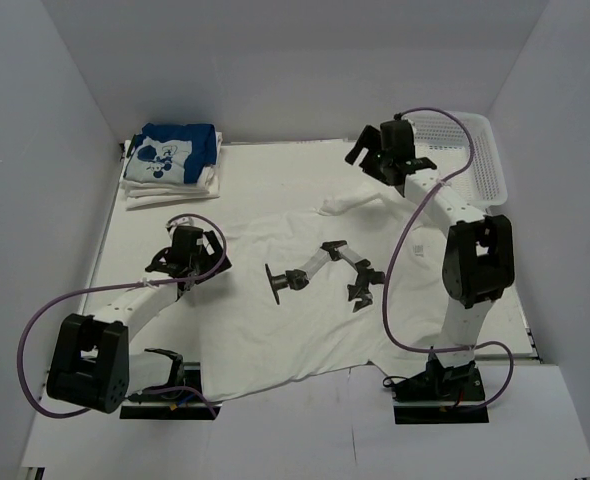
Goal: Fold and stack the t-shirts
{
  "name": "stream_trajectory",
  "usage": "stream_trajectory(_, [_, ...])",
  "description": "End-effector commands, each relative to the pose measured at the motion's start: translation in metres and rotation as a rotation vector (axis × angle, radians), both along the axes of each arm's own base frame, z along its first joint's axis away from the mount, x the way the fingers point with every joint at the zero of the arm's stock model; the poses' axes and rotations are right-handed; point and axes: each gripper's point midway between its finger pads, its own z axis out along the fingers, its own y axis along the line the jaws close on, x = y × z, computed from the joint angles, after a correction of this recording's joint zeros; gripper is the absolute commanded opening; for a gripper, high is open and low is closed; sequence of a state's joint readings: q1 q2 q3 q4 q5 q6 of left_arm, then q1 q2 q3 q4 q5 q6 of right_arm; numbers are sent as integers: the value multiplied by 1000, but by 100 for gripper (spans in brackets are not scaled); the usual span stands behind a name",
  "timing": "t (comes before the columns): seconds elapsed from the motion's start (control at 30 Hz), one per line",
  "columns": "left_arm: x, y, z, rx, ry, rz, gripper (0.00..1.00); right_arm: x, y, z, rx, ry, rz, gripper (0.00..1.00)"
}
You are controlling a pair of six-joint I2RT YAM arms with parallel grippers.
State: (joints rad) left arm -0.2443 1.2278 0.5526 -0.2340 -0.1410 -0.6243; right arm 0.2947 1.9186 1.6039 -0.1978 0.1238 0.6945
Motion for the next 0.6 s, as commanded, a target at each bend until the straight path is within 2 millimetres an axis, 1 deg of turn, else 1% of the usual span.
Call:
stream_trajectory(0.0, [12, -1, 23, 3, -66, -5, 100, -37, 8, -12, -90, -2, 170, 90])
stream_trajectory(0.03, [12, -1, 23, 3, -66, -5, 100, -45, 6, -4, -101, -17, 176, 90])
stream_trajectory(0.07, [15, -2, 27, 1, -77, -5, 100, -52, 3, -14, -127, 7, 193, 90])
stream_trajectory(0.1, [15, -2, 27, 1, -77, -5, 100, -63, 0, -33, -146, 52, 203, 90])
stream_trajectory(0.13, [15, -2, 27, 1, -77, -5, 100, -66, -1, -42, -179, 66, 218, 90])
stream_trajectory(0.17, [19, -1, 32, 4, -90, 2, 100, -69, 2, -53, -194, 85, 238, 90])
stream_trajectory(0.2, [19, -1, 32, 4, -90, 2, 100, -72, 4, -61, -201, 107, 252, 90])
stream_trajectory(0.27, [21, -2, 35, 2, -99, 2, 100, -74, 15, -81, -221, 133, 316, 90])
stream_trajectory(0.3, [21, -2, 35, 2, -99, 2, 100, -73, 20, -85, -223, 128, 331, 90])
stream_trajectory(0.33, [21, -2, 35, 2, -99, 2, 100, -68, 22, -96, -253, 129, 358, 90])
stream_trajectory(0.4, [21, -2, 35, 2, -99, 2, 100, -61, 33, -102, -267, 110, 394, 90])
stream_trajectory(0.43, [21, -2, 32, 5, -89, 2, 100, -47, 40, -97, -268, 87, 402, 90])
stream_trajectory(0.47, [20, -2, 27, 8, -74, 1, 100, -43, 42, -109, -280, 104, 412, 90])
stream_trajectory(0.5, [20, -2, 25, 11, -65, 1, 100, -41, 44, -111, -291, 113, 423, 90])
stream_trajectory(0.53, [19, -1, 22, 13, -55, 1, 100, -30, 47, -115, -288, 113, 420, 90])
stream_trajectory(0.57, [18, -3, 15, 12, -32, -5, 100, -18, 43, -119, -287, 123, 405, 90])
